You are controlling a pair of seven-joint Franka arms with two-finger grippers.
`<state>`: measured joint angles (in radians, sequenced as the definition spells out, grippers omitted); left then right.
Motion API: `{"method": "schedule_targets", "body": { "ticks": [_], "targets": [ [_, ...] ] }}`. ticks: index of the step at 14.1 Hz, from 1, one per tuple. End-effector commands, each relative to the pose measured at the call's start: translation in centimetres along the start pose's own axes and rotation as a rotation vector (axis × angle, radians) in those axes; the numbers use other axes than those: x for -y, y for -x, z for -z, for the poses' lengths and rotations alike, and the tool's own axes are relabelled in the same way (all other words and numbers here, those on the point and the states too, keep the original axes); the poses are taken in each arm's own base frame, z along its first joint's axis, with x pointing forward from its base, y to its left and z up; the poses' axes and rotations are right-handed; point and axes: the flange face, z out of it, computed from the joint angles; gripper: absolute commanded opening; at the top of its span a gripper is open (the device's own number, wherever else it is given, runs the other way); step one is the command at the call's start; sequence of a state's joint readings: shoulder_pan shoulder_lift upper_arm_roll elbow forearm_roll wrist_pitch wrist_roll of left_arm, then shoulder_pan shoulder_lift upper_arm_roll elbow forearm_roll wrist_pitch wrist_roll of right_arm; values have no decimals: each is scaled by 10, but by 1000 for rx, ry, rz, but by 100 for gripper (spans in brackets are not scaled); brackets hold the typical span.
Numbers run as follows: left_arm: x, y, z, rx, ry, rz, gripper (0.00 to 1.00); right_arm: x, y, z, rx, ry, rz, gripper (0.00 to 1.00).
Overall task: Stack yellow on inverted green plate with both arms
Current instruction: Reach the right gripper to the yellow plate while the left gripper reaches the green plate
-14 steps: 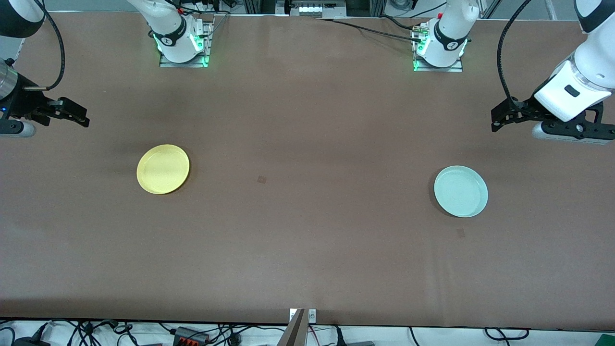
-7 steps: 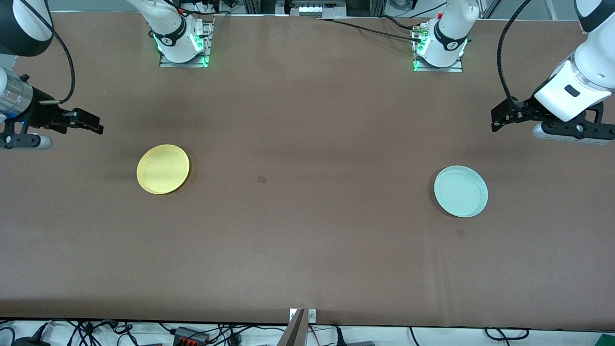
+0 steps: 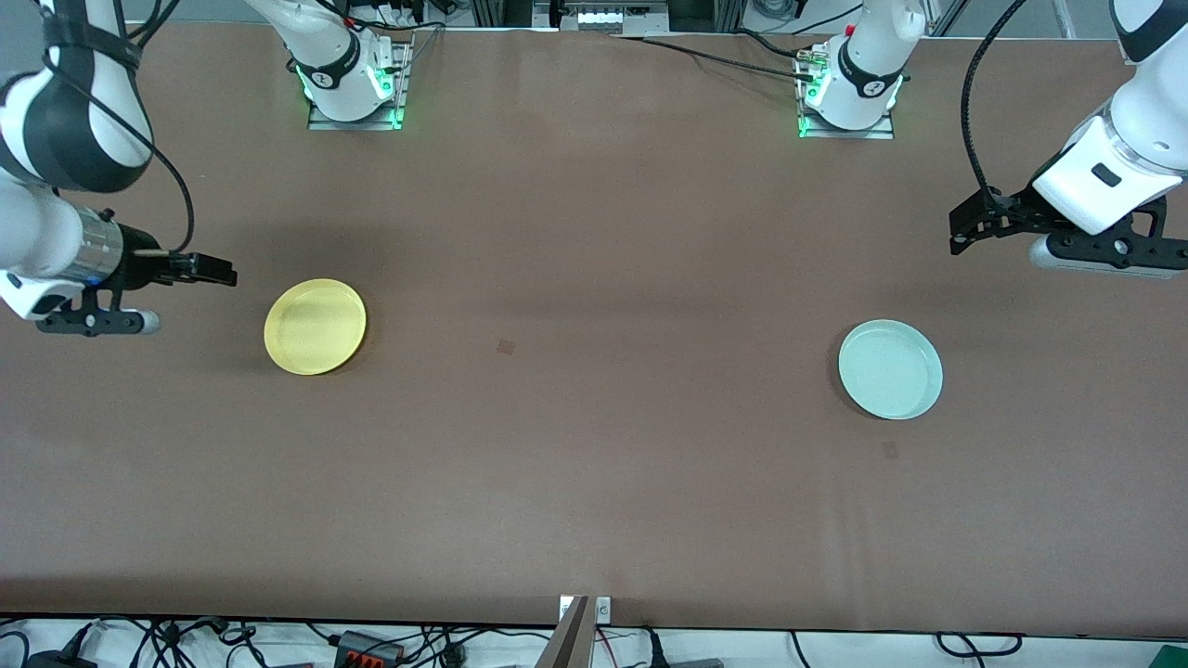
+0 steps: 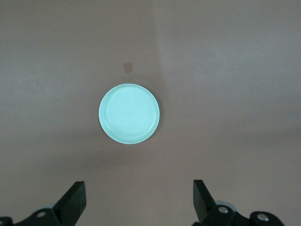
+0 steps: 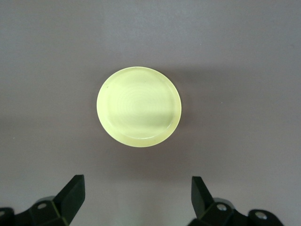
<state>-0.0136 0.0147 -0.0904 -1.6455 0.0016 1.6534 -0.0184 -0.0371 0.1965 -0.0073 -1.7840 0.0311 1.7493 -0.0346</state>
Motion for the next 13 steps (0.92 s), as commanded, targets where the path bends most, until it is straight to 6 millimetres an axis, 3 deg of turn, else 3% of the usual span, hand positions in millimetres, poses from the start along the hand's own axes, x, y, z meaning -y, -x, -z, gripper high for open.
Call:
{"method": "schedule_targets", "body": {
  "ticks": [1, 2, 4, 6, 7, 10, 13],
  "targets": [
    [1, -17, -15, 38, 13, -7, 100, -8, -13, -20, 24, -1, -1, 100],
    [2, -20, -17, 39, 14, -4, 100, -9, -16, -29, 38, 0, -1, 100],
    [11, -35, -44, 79, 25, 3, 100, -12, -21, -43, 58, 0, -6, 100],
    [40, -47, -60, 98, 20, 40, 100, -18, -28, -62, 84, 3, -13, 100],
    [56, -53, -78, 118, 22, 63, 100, -24, -33, -80, 108, 1, -23, 100],
    [88, -85, -177, 149, 28, 104, 100, -40, -47, -131, 164, -11, -47, 100],
    [129, -96, -242, 145, 47, 91, 100, -57, -55, -168, 188, -19, -71, 100]
  ]
}}
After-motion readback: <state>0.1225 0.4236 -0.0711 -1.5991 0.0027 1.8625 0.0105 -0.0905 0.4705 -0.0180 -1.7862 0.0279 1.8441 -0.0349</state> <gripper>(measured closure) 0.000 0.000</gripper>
